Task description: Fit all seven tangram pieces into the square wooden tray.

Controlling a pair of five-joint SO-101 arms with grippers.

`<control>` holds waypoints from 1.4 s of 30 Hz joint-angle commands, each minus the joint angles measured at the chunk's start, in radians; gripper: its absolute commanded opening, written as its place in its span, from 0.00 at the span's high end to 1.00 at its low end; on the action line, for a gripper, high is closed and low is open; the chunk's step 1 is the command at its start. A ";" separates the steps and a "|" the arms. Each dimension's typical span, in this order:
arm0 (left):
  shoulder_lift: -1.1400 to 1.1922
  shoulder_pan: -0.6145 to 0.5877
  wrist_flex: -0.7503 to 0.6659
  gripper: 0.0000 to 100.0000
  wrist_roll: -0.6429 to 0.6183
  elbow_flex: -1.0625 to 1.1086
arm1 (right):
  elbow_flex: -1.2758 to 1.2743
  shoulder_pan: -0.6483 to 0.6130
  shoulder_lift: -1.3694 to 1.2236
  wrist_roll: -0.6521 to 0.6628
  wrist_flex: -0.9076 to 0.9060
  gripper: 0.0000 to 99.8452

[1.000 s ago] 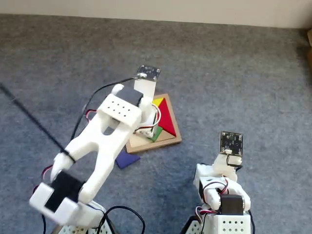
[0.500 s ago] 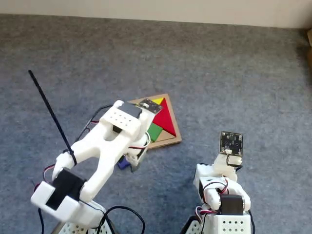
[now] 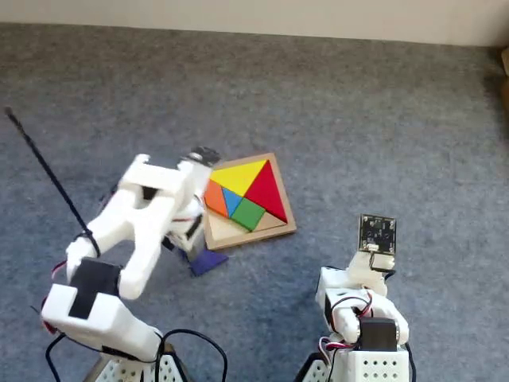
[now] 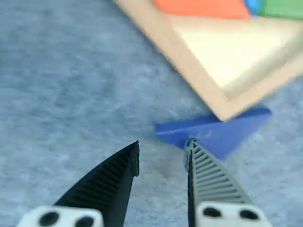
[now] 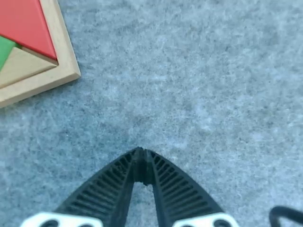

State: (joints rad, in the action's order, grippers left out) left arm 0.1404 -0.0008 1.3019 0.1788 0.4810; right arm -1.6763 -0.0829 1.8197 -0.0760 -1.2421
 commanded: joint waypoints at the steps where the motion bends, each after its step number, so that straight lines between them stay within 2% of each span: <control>1: 0.010 -0.090 -0.032 0.84 0.012 -0.081 | -0.143 0.010 0.013 -0.009 -0.007 0.99; 4: 0.010 -0.093 0.064 0.84 0.009 -0.147 | -0.143 0.010 0.013 -0.009 -0.007 0.99; 7: 0.008 -0.035 0.192 0.84 0.006 -0.208 | -0.143 0.010 0.013 -0.009 -0.007 0.99; 10: -0.027 0.031 0.249 0.84 -0.032 -0.220 | -0.143 0.010 0.013 -0.009 -0.007 0.99; 13: -0.108 0.108 0.253 0.84 -0.084 -0.191 | -0.143 0.010 0.013 -0.009 -0.007 0.99; 17: -0.237 0.277 0.236 0.84 -0.092 -0.047 | -0.143 0.010 0.013 -0.009 -0.007 0.99; 20: -0.303 0.377 0.133 0.84 -0.092 0.097 | -0.143 0.010 0.013 -0.009 -0.007 0.99; 22: -0.314 0.387 0.037 0.84 -0.094 0.188 | -0.143 0.010 0.013 -0.009 -0.007 0.99; 27: -0.314 0.269 -0.137 0.84 -0.084 0.306 | -0.143 0.010 0.013 -0.009 -0.007 0.99; 32: -0.312 0.101 -0.226 0.84 0.078 0.343 | -0.143 0.010 0.013 -0.009 -0.007 0.99; 35: -0.320 -0.019 -0.270 0.84 0.091 0.337 | -0.143 0.010 0.013 -0.009 -0.007 0.99; 42: -0.323 -0.239 -0.235 0.84 0.084 0.139 | -0.143 0.010 0.013 -0.009 -0.007 0.99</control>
State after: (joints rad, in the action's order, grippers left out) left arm -0.1588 -0.1634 1.0457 0.2601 0.7388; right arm -1.6763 -0.0829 1.8197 -0.0760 -1.2421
